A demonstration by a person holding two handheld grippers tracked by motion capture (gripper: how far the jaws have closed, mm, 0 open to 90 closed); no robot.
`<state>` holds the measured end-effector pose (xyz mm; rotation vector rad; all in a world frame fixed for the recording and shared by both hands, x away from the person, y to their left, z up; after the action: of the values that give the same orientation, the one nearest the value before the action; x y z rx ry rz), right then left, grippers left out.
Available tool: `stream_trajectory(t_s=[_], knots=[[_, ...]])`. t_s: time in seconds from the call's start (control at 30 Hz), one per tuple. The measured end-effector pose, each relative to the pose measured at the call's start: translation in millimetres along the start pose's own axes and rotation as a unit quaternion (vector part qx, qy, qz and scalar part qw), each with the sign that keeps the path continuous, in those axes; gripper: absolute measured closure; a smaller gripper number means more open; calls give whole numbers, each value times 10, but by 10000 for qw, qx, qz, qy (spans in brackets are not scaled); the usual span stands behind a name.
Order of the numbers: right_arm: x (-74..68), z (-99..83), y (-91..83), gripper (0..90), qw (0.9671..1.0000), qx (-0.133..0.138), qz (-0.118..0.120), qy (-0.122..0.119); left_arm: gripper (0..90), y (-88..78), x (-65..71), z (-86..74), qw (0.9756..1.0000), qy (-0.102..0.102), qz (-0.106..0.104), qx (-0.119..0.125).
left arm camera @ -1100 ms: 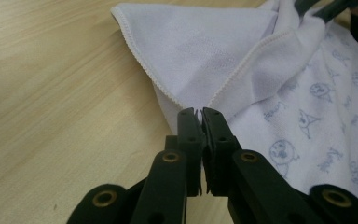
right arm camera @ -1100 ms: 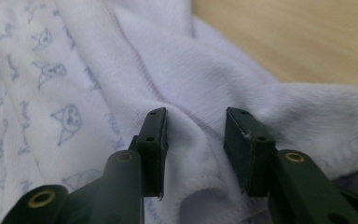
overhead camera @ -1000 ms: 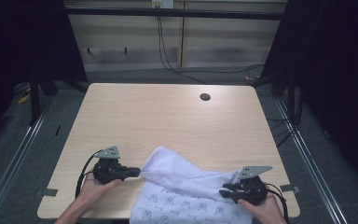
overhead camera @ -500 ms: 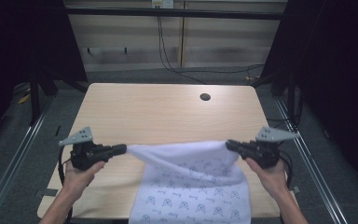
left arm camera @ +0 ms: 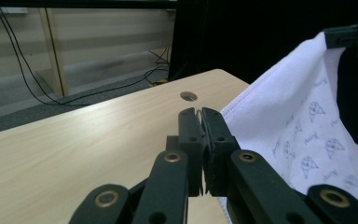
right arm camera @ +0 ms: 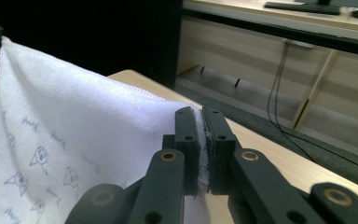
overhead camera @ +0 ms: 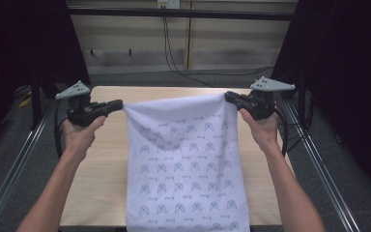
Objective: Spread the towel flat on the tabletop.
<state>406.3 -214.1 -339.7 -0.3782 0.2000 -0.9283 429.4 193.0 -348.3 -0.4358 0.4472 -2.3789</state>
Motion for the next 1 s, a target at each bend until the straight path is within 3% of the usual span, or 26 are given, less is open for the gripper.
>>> stream_trajectory(t_s=[0.07,0.1,0.13,0.17,0.23,0.27,0.33,0.37,0.47,0.53,0.63,0.67,0.73,0.77,0.8,0.87,0.93,1.0], knots=[[187,-43,81,859,9997,1,-174,153,833,183,-94,45,9998,-180,-11,6],[259,-78,118,852,9995,-80,-273,166,772,293,-152,41,9995,-294,95,-84],[354,-142,166,810,9986,-203,-429,222,689,411,-233,1,9986,-419,237,-217],[468,-243,221,720,9969,-372,-621,323,636,487,-275,-55,9978,-528,215,-349],[605,-416,260,587,9938,-554,-796,546,614,564,-303,-170,9970,-686,175,-323],[669,-542,260,581,9929,-606,-731,714,608,587,-291,-222,9971,-650,106,-388],[705,-705,234,563,9919,-706,-750,739,610,625,-250,-362,9970,-405,149,-648],[707,-789,215,558,9913,-792,-708,773,613,643,-210,-437,9968,-417,20,-687],[639,-979,126,559,9916,-921,-449,790,669,663,-93,-614,9960,-266,-166,-839],[520,-1091,41,572,9917,-1047,-282,692,719,683,27,-749,9950,-208,-305,-929],[333,-1249,-52,601,9910,-1152,1,675,772,722,209,-1008,9915,-55,-554,-1172],[266,-1322,-72,614,9901,-1243,84,644,784,746,259,-1115,9890,-1,-643,-1332],[103,-1501,-95,649,9860,-1511,340,612,790,781,346,-1315,9850,-16,-815,-1520],[47,-1558,-102,662,9854,-1561,409,550,796,790,409,-1434,9816,32,-954,-1653],[-52,-1647,-123,672,9828,-1654,572,594,806,799,444,-1497,9798,114,-956,-1755],[-175,-1765,-150,701,9799,-1728,781,613,811,830,531,-1600,9730,332,-1037,-2035],[-271,-1904,-145,713,9744,-2010,858,521,820,888,574,-1655,9708,362,-1061,-2119],[-312,-2013,-113,715,9698,-2243,842,455,820,973,558,-1726,9694,420,-919,-2239]])
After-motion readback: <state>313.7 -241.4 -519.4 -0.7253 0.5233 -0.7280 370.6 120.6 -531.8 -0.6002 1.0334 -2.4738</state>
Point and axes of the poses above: each handheld gripper's, and its own axes: y roughly forward along the jaws, z roughly out of its top, x roughly to its right, the point moved 5 cm from there along y, roughly forward along the jaws, and after that the axes turned 5 degrees about -x, right-handed, at the moved point
